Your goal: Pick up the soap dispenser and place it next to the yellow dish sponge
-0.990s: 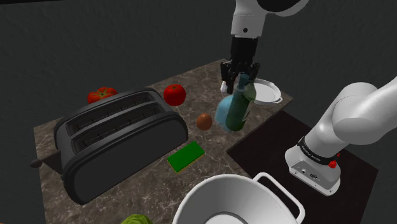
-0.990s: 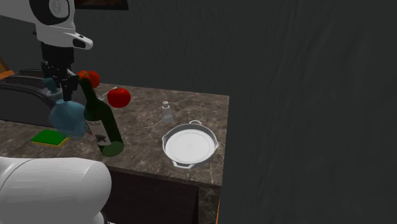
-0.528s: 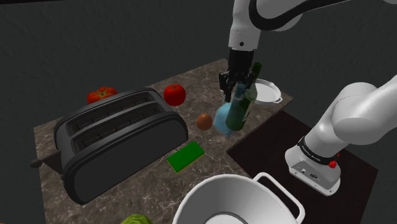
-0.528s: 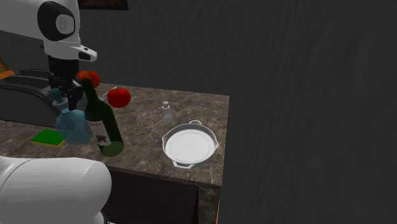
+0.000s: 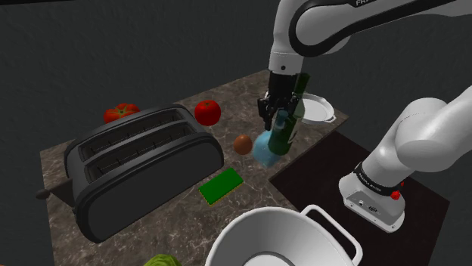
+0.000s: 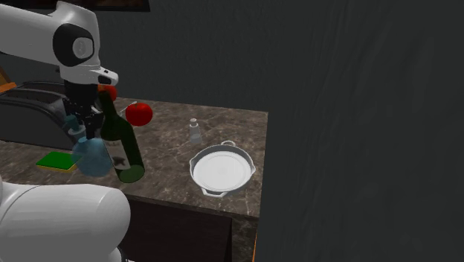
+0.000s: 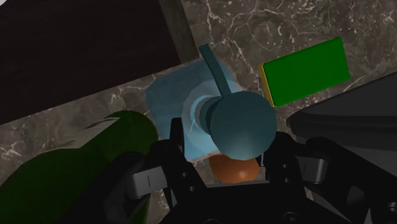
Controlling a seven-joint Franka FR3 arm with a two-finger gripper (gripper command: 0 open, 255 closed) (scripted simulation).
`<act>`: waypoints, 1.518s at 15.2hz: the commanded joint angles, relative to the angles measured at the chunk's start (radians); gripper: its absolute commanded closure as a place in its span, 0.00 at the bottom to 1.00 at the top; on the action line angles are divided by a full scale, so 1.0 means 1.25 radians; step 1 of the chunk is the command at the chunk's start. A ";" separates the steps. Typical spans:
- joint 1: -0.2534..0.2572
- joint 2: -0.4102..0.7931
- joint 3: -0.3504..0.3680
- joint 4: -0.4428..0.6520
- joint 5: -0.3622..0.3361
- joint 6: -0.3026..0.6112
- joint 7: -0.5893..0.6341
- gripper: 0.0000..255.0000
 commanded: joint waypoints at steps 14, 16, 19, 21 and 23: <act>0.003 0.018 0.009 -0.022 0.009 0.036 -0.005 0.00; -0.005 0.006 -0.002 -0.002 -0.003 0.003 -0.006 0.00; -0.018 -0.011 -0.022 0.057 -0.025 -0.075 0.000 0.00; -0.018 -0.011 -0.022 0.056 -0.025 -0.076 0.000 0.00; -0.018 -0.011 -0.022 0.057 -0.025 -0.075 0.000 0.00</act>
